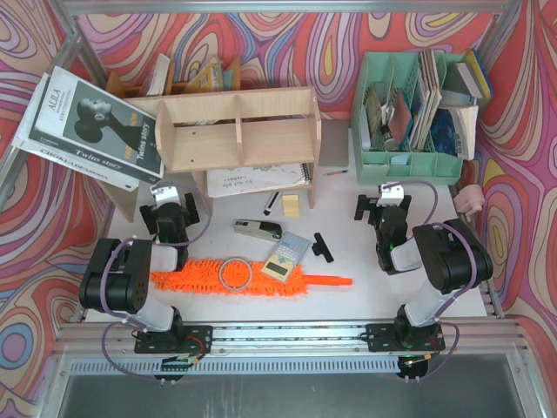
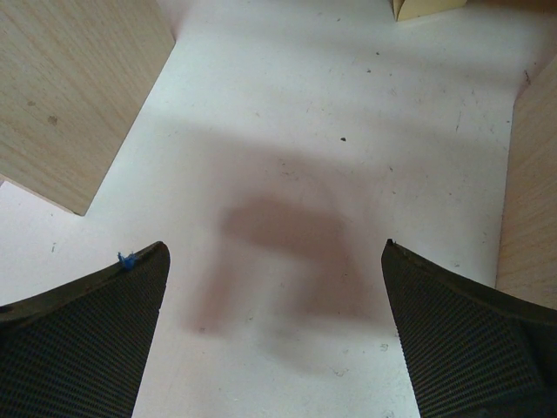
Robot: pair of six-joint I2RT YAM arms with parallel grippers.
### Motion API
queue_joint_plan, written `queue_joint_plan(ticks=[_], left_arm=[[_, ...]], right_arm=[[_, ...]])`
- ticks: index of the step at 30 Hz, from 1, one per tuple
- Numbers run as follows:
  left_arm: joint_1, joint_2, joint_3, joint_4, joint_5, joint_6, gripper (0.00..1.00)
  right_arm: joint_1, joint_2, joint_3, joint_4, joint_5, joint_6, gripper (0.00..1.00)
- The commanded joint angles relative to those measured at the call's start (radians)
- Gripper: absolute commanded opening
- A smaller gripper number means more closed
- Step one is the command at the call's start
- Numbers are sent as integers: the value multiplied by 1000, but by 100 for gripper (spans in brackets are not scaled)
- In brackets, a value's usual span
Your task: Dust the bookshelf with a duster
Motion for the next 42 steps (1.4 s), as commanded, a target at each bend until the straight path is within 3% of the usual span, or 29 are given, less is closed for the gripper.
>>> queue_joint_plan(ticks=[1,8,12,18,21,25,29,32,34,37,42], left_arm=[[5,-2,-34,63,13,-10,98],[-77,26,-220,489,-28,89,98],[-230,-62,-226,493,-198,244,98],[-404,-221,-260,485,-419,327,98],[-527,-316,-231,429,-578,408,98],[-700,-422,-157,266,-725,434,98],[-872,-505,-126,259,-817,463,99],[-962,-581,-62,62,-834,390,98],[-994,-648,-26,-83,-846,261,98],[-1003,-792,46,-500,-809,-29,98],[-1003,-996,98,-855,-775,-177,98]], right_arm=[[-6,7,5,10,1,5,99],[-7,5,-8,33,-17,-14,99],[-6,-11,-33,66,-67,-33,99],[-2,-68,-71,82,-102,-56,99],[29,-146,-66,11,-92,-88,99],[156,-287,-46,-102,-26,-182,99],[192,-466,6,-270,-109,-117,99],[192,-589,47,-440,-158,-4,99],[192,-654,95,-582,-131,101,99],[192,-732,194,-828,-136,209,99],[189,-793,327,-1235,59,585,99]])
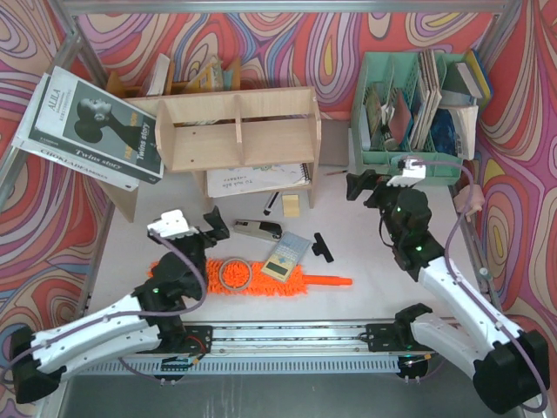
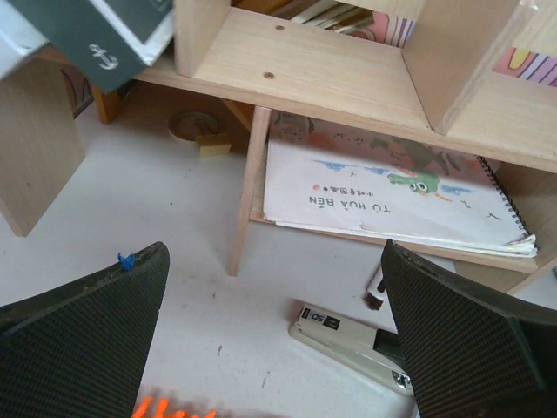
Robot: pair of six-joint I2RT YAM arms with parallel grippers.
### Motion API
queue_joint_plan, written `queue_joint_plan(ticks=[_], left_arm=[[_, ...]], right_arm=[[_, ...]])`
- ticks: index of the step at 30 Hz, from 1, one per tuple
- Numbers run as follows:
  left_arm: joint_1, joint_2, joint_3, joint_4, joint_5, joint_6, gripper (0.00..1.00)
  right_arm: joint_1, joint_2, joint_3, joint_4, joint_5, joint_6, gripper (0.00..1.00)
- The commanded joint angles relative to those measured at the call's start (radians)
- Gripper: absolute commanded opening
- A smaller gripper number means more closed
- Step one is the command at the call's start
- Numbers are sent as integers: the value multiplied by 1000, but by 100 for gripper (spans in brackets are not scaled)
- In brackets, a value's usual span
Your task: Dust the bookshelf with a duster
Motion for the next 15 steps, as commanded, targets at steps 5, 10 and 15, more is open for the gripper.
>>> queue_joint_plan(ticks=[5,10,15], left_arm=[[-2,-249,193,-971,-113,-591,98],[-2,-457,192,-1278,-137,-982,98],[-3,-626,132,-1161,-8,-694,98]], right_arm=[[0,-71,117,-508,15,311,99],[125,13,191,-679,57,421,99],[421,106,270,-848,325,613,98]])
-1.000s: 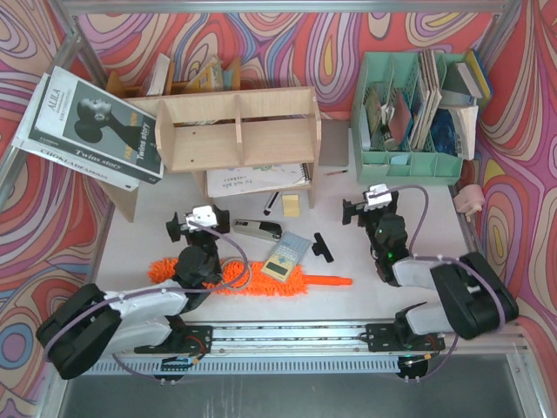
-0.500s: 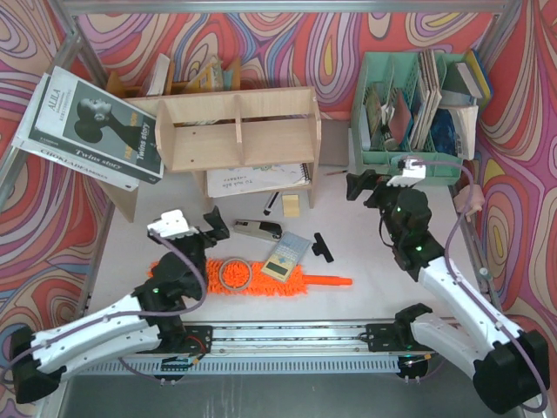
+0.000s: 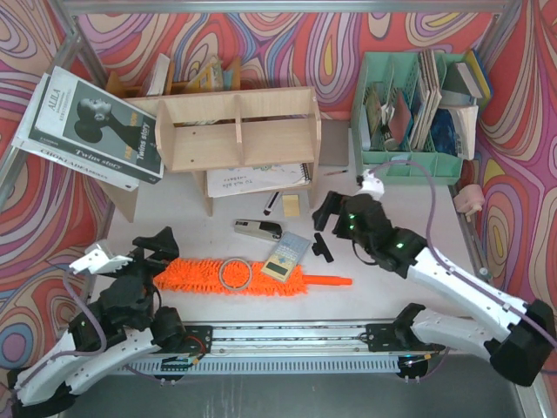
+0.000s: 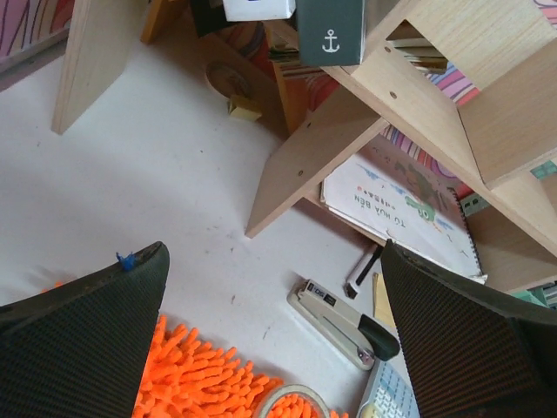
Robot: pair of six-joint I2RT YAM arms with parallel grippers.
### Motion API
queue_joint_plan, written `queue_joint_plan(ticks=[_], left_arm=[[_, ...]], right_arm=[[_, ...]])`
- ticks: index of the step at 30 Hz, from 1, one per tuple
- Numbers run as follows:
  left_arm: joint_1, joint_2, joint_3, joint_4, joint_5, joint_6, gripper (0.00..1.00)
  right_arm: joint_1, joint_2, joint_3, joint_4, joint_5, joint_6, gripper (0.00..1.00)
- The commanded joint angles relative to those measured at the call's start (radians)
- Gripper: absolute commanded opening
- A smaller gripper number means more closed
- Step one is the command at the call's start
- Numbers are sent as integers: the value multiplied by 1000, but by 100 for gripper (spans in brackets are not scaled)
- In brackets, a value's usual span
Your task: Dust the bookshelf with a duster
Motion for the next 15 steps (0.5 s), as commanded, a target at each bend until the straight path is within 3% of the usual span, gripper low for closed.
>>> queue_joint_plan(ticks=[1,5,8,15], left_arm=[[-2,-14,-3,-136,63,16,98],[-2,196,45,-164,85,2,98],[-2,358,66,-147,86,6,98],[-2,409,-24,10,115,133,98]], right_arm=[[166,70,78,-217,194,219,99],[309,200,164,-326,275,349,99],[354,313,227,-385,247,418,99],[396,499,284,-391,139,515,99]])
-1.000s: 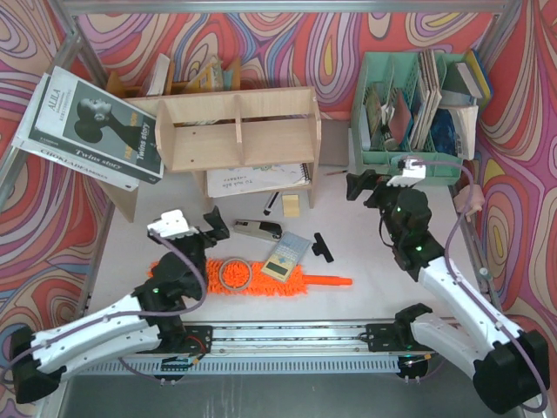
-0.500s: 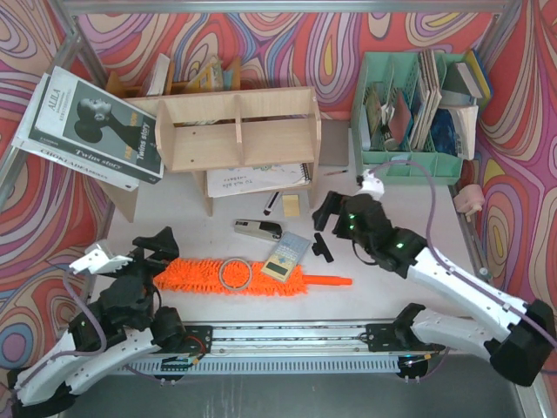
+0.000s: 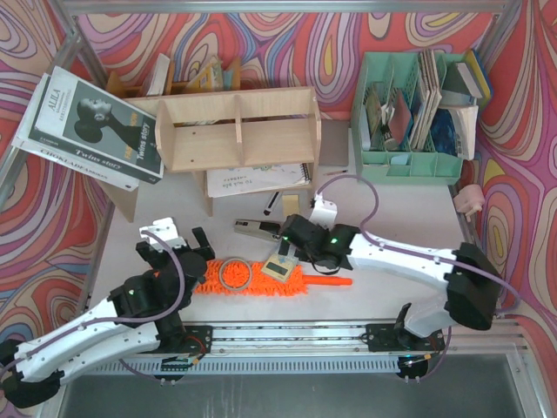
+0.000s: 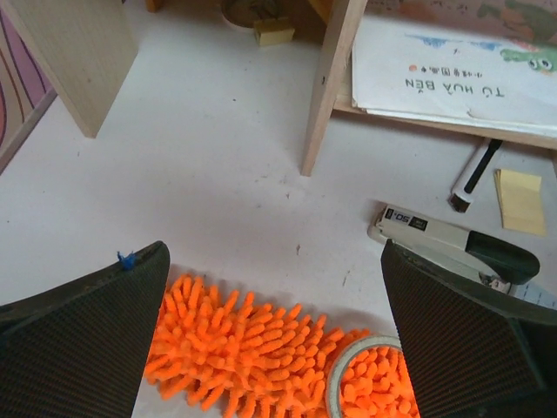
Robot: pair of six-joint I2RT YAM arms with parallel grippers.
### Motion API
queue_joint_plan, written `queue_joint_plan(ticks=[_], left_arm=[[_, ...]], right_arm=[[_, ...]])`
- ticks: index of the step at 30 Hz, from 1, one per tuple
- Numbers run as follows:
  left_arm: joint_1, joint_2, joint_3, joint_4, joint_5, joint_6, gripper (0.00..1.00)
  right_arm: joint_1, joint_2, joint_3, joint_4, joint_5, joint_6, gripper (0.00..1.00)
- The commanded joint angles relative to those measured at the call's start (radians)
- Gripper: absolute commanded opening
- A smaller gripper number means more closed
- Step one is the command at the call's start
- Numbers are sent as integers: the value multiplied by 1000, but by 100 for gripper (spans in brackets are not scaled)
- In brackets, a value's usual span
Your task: Dust the bookshelf with a duster
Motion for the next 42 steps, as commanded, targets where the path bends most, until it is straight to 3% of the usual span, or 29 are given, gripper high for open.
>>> queue_joint_plan(ticks=[1,11,24,42], left_arm=[[-2,-28,-69,107,19,104,98],[-1,-91,-239,332,45,306,98],[-1,-97,-260,352,37,297,98],[-1,-101,-267,360,47,297,99]], right_arm=[[27,100,69,-94,-35,108,99],[50,269,226,-190,-43,134,98],[51,475,433,-440,-36,290,99],[51,564,531,-490,-10,336,99]])
